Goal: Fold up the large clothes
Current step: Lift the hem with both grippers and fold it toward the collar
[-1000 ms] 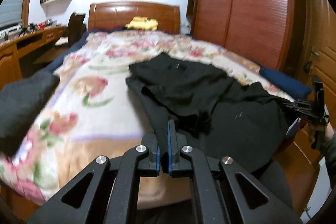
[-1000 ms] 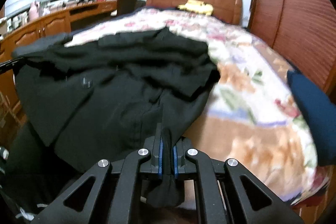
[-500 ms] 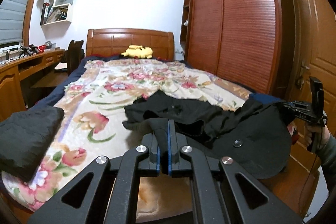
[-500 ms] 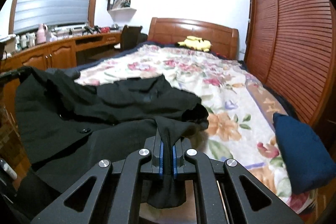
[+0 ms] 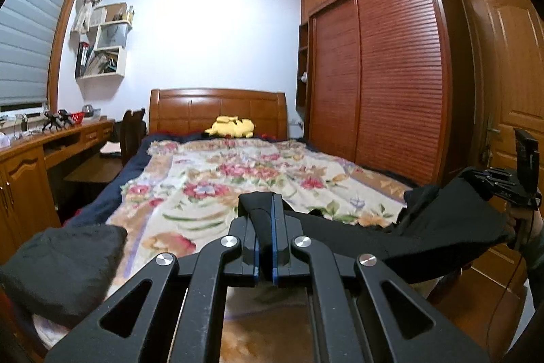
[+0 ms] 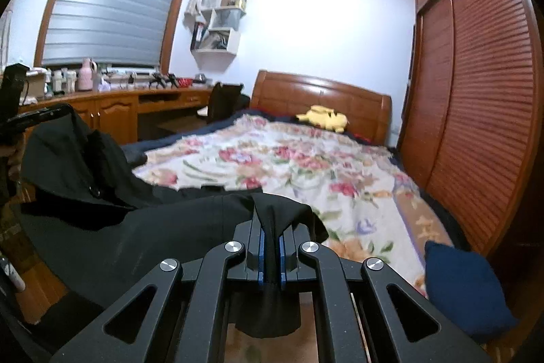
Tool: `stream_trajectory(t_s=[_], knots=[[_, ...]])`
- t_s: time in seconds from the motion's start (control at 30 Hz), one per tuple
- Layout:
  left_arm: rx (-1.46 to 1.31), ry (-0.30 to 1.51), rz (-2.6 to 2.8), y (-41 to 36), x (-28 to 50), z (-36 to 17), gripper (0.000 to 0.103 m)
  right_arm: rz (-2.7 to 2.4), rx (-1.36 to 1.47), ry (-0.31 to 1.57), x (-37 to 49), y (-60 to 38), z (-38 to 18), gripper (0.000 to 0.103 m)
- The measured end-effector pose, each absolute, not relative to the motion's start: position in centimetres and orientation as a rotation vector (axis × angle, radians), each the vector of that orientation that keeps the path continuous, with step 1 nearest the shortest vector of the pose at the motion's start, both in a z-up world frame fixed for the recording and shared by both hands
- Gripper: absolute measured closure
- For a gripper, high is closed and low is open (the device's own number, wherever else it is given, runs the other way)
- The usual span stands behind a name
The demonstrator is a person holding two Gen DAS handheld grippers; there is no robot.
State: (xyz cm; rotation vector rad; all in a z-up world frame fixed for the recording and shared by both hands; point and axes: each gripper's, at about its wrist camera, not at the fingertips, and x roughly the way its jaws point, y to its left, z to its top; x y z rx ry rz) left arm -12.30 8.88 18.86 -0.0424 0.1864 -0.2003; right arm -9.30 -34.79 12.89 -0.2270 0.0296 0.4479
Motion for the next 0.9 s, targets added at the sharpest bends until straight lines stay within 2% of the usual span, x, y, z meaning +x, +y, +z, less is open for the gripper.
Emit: stream_trajectory(t_s=[0.23,0.4,0.57,0.9], knots=[[-0.044,0.17,-0.201,8.9,-12.1,19.4,0.098,0.457,-0.235,-0.006,-9.3,-35.0,12.2,0.097],[-0.034,0.227,-0.167,9.2,-8.6,18.4,0.098,0.446,-0.228,0.048,-6.7,-34.4,12.1,0.097],[0.005,0.357,-0.098,9.3,-1.4,14.9,0.098,0.407,-0.26,0.152,-0.1,-32.5,11.5,0.097],[-0.012,0.525,-0.036,10.1,8.3,8.4,0.098,0.374,-0.249,0.368,14.1,-29.8,6.2,0.097]])
